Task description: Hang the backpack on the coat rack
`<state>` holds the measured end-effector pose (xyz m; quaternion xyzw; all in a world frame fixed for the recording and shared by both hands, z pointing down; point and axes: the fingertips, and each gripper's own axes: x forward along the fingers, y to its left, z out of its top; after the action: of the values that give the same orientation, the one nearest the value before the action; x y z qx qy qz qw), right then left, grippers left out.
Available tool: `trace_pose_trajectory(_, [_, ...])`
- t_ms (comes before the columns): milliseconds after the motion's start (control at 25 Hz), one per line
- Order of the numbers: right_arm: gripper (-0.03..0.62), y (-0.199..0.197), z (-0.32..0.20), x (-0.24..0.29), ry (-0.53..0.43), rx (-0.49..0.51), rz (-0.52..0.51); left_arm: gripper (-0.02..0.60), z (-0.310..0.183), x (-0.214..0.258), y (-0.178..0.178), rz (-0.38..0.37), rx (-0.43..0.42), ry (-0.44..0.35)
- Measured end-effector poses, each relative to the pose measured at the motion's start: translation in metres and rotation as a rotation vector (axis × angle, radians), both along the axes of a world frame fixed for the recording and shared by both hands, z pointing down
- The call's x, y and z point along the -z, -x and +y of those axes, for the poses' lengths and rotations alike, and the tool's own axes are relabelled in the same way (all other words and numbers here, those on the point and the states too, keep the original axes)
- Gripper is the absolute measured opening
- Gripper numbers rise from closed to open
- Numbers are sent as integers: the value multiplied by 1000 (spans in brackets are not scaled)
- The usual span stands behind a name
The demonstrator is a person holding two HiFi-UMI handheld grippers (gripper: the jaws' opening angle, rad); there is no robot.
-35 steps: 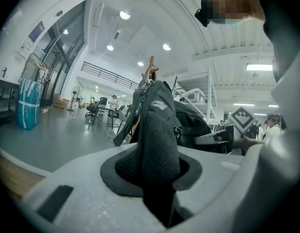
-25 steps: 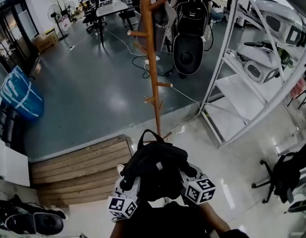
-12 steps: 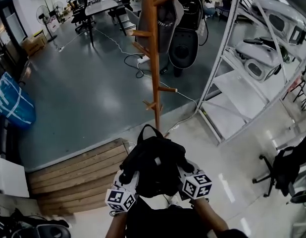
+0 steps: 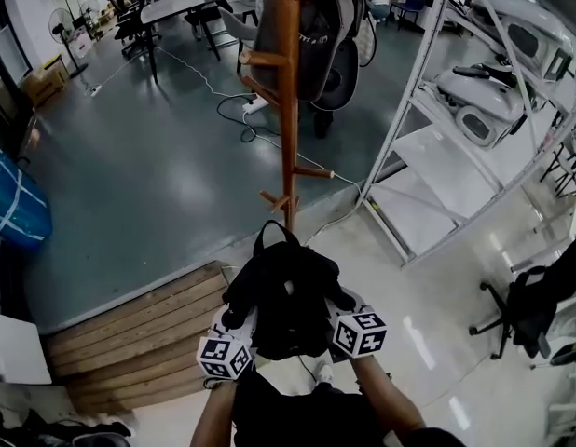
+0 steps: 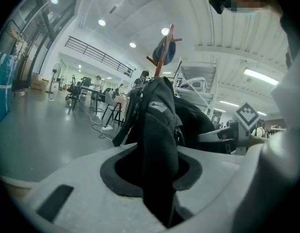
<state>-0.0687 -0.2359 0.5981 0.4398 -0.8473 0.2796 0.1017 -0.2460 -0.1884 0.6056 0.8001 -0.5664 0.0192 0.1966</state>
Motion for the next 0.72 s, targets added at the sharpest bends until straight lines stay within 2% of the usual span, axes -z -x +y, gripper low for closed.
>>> trace_pose_trajectory(720, [38,12,-72,-61,63,-49,52,102,-80,-67,6,3,-18,122])
